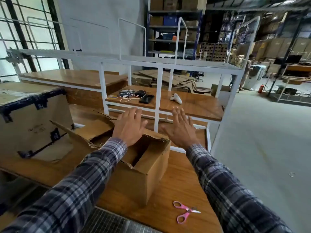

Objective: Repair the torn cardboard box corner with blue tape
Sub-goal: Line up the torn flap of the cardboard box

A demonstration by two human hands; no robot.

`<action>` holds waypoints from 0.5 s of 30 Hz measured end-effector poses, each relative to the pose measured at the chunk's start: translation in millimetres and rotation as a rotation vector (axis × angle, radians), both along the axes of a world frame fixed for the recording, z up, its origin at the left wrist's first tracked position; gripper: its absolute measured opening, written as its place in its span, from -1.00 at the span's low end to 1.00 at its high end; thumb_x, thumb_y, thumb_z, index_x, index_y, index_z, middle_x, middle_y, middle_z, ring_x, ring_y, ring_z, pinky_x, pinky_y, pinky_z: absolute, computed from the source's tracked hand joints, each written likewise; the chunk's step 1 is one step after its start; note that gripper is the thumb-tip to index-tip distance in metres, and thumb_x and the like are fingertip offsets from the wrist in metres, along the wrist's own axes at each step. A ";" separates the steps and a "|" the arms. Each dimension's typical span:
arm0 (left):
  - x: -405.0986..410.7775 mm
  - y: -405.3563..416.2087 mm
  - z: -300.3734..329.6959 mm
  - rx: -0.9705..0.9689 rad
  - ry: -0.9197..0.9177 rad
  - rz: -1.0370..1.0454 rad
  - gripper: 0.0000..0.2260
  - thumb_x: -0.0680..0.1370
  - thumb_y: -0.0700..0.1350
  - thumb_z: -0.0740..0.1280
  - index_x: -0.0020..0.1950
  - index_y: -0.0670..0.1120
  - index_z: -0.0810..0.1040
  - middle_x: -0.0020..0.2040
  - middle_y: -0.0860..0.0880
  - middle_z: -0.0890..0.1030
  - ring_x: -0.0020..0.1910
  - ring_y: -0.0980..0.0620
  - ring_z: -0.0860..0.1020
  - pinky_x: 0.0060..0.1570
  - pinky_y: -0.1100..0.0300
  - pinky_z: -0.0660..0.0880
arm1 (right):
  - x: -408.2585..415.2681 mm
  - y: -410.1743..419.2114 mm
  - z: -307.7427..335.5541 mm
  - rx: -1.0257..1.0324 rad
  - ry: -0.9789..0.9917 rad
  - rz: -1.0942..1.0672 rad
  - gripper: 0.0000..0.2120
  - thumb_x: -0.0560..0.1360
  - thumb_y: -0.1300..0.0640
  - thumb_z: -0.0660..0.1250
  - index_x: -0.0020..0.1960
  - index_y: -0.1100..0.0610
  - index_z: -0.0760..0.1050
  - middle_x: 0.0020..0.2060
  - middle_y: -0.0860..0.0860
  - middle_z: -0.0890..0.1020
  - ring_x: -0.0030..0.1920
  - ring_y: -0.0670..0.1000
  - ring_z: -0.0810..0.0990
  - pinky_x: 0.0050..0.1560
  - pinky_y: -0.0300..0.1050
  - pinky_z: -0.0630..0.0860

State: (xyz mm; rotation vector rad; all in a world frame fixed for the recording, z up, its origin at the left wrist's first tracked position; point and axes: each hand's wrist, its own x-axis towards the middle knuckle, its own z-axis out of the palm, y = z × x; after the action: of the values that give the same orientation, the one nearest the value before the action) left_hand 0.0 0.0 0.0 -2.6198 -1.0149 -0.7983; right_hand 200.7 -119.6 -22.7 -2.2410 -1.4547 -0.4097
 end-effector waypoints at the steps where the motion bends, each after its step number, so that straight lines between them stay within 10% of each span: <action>1: 4.8 4.1 -1.2 -0.023 0.041 -0.047 -0.51 0.72 0.18 0.16 0.56 -0.07 0.39 0.50 -0.11 0.48 0.43 -0.11 0.50 0.34 -0.11 0.56 | 3.7 4.6 -4.4 -0.071 0.023 0.030 -0.06 0.61 -0.41 0.18 0.74 0.01 -0.18 0.74 0.05 0.01 0.74 0.13 -0.04 0.69 0.30 -0.04; 5: 20.4 13.6 -5.3 -0.285 0.503 -0.166 -0.72 0.69 0.15 0.29 0.25 -0.01 0.55 0.26 -0.01 0.52 0.13 0.02 0.52 0.08 0.10 0.52 | 19.9 29.5 -33.6 -0.309 0.105 0.074 0.05 0.51 -0.24 0.49 0.72 -0.02 -0.10 0.67 0.11 0.28 0.67 0.17 0.24 0.65 0.26 0.14; 9: 38.8 22.5 -28.4 -0.670 0.771 -0.192 -0.72 0.63 0.12 0.43 0.15 -0.08 0.63 0.21 -0.06 0.58 0.03 0.03 0.54 -0.09 0.21 0.46 | 44.9 64.2 -74.3 -0.490 0.257 0.129 -0.24 0.58 -0.17 0.41 0.64 -0.03 0.14 0.52 0.16 0.45 0.47 0.25 0.49 0.46 0.27 0.46; 15: 55.6 49.5 -76.5 -0.872 0.907 -0.188 -0.62 0.51 0.36 0.42 0.01 0.06 0.62 0.19 0.01 0.61 0.14 -0.03 0.59 0.28 -0.14 0.58 | 97.6 101.3 -100.5 -0.172 0.620 0.118 -0.56 0.73 -0.18 0.18 0.48 0.04 0.45 0.27 0.13 0.68 0.22 0.24 0.66 0.22 0.08 0.54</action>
State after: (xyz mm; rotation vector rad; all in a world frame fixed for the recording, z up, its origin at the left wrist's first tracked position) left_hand 55.6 49.5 -76.5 -3.1642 -0.9193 1.0113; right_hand 298.2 -18.3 -123.3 -2.1160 -1.2981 0.4319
